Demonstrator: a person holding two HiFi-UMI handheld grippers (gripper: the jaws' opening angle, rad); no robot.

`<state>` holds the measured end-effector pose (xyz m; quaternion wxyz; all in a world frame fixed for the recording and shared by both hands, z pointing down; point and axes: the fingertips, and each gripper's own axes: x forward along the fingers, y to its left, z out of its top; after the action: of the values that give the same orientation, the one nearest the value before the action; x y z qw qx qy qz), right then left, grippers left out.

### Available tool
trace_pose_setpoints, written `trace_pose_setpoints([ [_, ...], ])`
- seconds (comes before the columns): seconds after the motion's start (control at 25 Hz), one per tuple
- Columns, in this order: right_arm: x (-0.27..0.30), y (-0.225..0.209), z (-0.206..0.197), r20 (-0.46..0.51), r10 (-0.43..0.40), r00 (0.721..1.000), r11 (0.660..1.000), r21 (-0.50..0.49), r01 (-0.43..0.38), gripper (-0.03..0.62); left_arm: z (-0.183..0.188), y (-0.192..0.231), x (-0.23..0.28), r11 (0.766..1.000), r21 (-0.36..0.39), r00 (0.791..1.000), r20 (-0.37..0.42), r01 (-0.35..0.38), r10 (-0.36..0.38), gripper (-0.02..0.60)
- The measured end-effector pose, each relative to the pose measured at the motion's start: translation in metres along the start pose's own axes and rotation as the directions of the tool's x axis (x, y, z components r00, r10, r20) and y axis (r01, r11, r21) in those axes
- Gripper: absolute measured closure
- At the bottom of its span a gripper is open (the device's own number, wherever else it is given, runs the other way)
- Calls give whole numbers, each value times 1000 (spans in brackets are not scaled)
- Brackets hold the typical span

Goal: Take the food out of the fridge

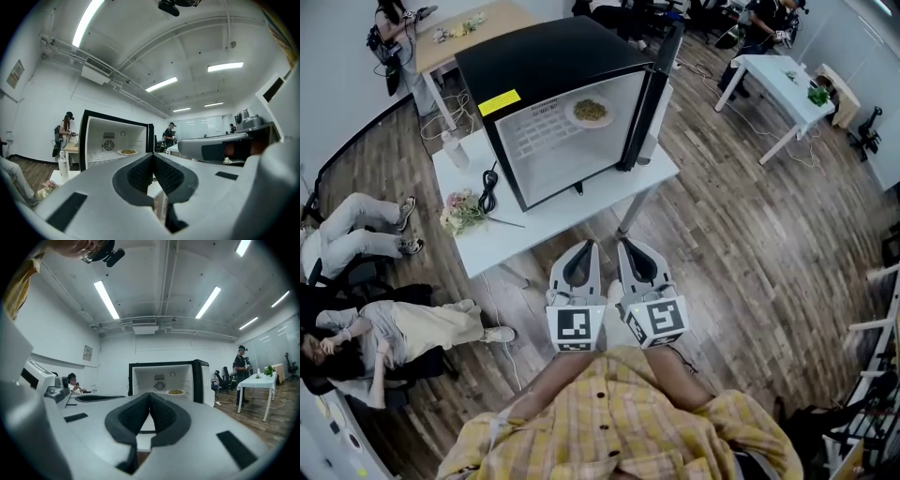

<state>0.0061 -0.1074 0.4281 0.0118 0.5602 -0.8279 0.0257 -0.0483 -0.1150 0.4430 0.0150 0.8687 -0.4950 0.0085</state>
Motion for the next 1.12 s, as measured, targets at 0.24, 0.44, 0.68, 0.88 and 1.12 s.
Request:
trace_pose_setpoints([
  [0.24,29,-14,-1,13,14,1000,1000,-12,-14,586,3,11,28,1000,20,1000,21,-5,4,574],
  [0.44,61,-26,-7,18,36,999,999,-3,-36,586,1,26,55,999,40,999,28,-27,26,574],
  [0.68,93,-50,-8,4,72,997,997,-17,-71,586,-2,34,93,998,46,999,22,-38,37,574],
  [0.88,124,-75,-1,3,74,997,997,-19,-74,586,2,45,129,997,57,999,15,-42,41,574],
  [1.12,158,-92,-1,0,98,995,995,-23,-98,586,3,58,164,996,71,998,14,-57,56,574],
])
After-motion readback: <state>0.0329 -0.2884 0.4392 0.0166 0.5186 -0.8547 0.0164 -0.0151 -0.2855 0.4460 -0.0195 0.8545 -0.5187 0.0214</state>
